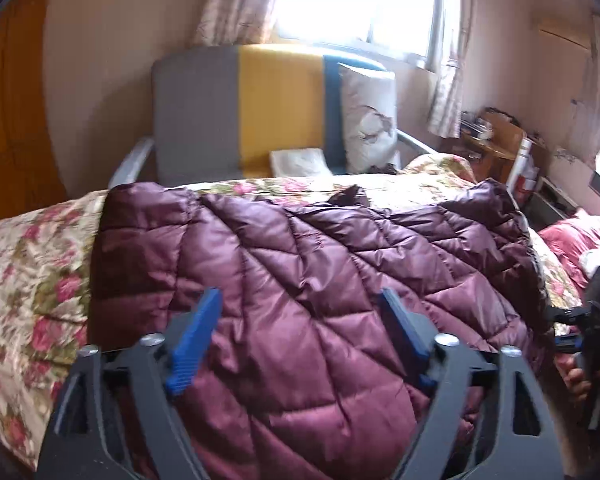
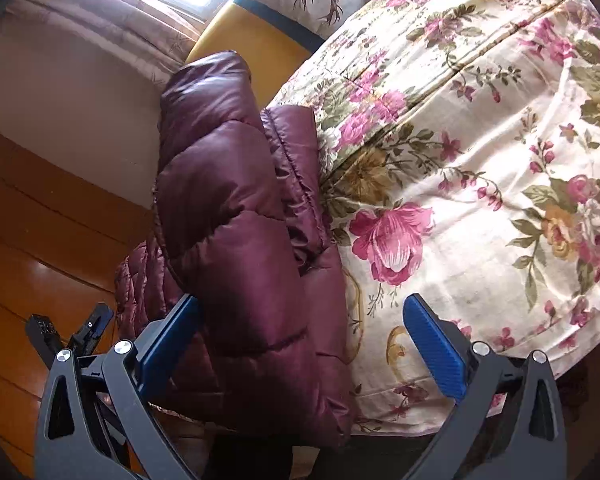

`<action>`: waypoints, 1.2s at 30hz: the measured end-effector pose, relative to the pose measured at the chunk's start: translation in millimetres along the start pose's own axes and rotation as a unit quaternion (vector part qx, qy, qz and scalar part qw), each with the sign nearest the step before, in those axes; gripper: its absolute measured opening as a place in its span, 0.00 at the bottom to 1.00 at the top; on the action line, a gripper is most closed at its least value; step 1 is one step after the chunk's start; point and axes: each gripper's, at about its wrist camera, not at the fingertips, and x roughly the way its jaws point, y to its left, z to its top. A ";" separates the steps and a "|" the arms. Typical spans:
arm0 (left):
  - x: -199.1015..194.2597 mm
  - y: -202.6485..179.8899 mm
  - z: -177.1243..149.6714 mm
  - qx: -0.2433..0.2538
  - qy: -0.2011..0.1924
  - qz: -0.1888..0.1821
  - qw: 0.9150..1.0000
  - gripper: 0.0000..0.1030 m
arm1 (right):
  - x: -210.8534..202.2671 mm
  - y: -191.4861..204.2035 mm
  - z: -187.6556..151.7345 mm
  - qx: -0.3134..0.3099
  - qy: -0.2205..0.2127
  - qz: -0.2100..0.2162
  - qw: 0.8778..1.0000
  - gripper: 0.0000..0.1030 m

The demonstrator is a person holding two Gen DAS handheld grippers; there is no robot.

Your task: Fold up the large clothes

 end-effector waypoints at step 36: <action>59.9 -10.8 -28.2 -0.017 0.030 -0.011 0.999 0.50 | 11.2 43.7 -12.0 -0.003 0.021 0.054 0.998 0.79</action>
